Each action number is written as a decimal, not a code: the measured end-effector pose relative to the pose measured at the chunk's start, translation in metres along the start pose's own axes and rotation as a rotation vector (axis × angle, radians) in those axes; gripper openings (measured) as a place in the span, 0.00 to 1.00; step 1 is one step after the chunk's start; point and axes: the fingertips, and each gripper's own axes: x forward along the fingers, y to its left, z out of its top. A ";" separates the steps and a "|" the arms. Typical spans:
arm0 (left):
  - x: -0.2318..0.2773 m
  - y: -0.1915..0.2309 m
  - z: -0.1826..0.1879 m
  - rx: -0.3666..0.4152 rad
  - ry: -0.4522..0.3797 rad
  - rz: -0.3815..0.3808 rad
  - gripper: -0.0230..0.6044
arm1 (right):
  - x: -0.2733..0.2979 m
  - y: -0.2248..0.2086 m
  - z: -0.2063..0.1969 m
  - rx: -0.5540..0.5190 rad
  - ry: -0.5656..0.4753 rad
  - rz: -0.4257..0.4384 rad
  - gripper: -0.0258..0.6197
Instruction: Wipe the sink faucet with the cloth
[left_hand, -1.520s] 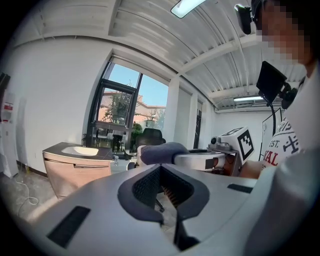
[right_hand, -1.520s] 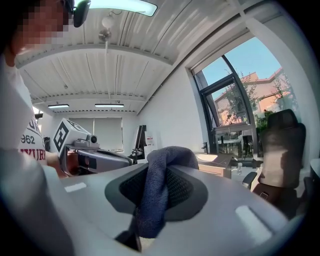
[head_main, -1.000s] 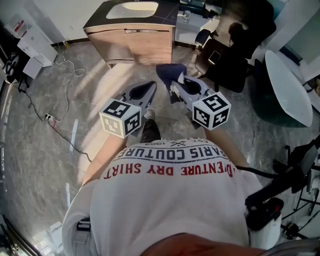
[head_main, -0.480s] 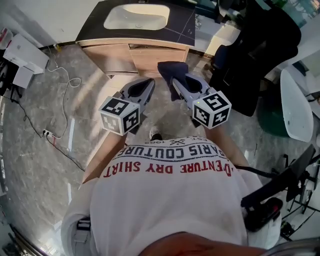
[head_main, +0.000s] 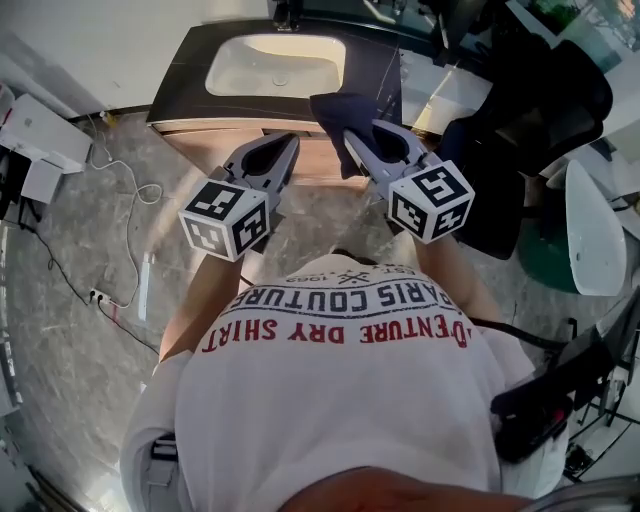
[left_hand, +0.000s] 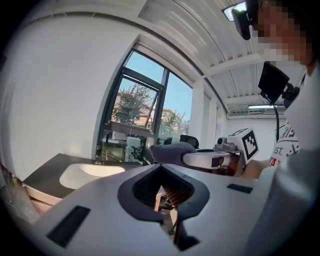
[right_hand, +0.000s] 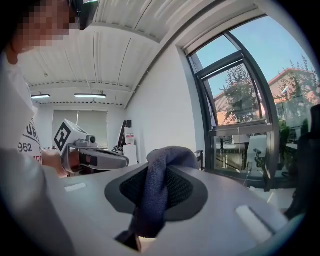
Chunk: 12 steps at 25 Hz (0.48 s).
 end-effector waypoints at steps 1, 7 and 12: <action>0.005 0.007 0.001 -0.001 0.001 0.005 0.04 | 0.007 -0.005 -0.001 0.001 0.003 0.003 0.14; 0.049 0.061 -0.007 -0.038 0.025 0.029 0.04 | 0.060 -0.046 -0.023 0.027 0.043 0.032 0.14; 0.117 0.121 -0.008 -0.064 0.074 0.050 0.04 | 0.122 -0.114 -0.033 0.076 0.066 0.046 0.14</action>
